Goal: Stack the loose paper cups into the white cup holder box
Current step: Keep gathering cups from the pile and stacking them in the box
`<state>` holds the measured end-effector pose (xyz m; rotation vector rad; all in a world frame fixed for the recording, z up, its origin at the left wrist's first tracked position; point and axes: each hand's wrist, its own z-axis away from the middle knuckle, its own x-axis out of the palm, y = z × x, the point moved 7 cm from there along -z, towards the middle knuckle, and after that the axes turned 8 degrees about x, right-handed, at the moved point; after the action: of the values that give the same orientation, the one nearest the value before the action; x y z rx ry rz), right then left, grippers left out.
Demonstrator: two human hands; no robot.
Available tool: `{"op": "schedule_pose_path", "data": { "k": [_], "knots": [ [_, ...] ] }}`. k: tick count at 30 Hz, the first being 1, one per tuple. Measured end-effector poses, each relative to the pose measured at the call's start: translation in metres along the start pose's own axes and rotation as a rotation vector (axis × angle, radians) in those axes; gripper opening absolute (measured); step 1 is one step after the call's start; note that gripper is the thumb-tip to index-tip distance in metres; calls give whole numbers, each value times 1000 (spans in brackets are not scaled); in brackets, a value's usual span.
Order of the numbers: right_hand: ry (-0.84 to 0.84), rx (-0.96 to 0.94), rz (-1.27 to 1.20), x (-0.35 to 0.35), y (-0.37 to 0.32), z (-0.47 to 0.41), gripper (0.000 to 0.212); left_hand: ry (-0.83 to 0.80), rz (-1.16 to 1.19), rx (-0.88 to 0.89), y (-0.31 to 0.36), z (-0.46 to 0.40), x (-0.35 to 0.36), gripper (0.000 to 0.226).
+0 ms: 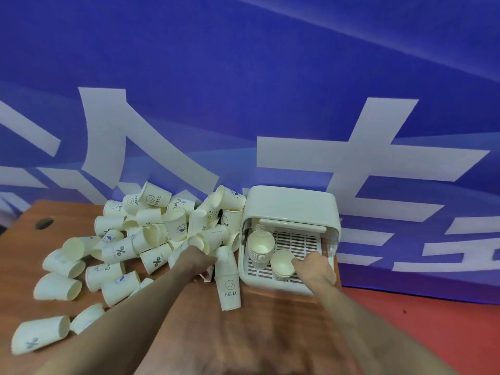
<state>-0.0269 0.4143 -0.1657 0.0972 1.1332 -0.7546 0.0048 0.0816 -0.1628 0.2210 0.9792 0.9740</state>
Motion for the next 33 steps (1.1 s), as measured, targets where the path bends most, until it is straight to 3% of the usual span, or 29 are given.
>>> {"op": "schedule_pose_path", "data": {
  "k": [6, 17, 24, 33],
  "knots": [
    [-20, -34, 45, -3, -6, 10, 30, -10, 7, 32, 4, -1, 3, 23],
    [-120, -307, 132, 27, -84, 77, 24, 86, -35, 114, -26, 18, -50, 24],
    [-103, -385, 156, 45, -135, 100, 29, 138, -36, 77, -62, 10, -83, 20],
    [-151, -443, 206, 81, -180, 104, 22, 87, 52, 26, -96, -36, -88, 23]
  ]
}}
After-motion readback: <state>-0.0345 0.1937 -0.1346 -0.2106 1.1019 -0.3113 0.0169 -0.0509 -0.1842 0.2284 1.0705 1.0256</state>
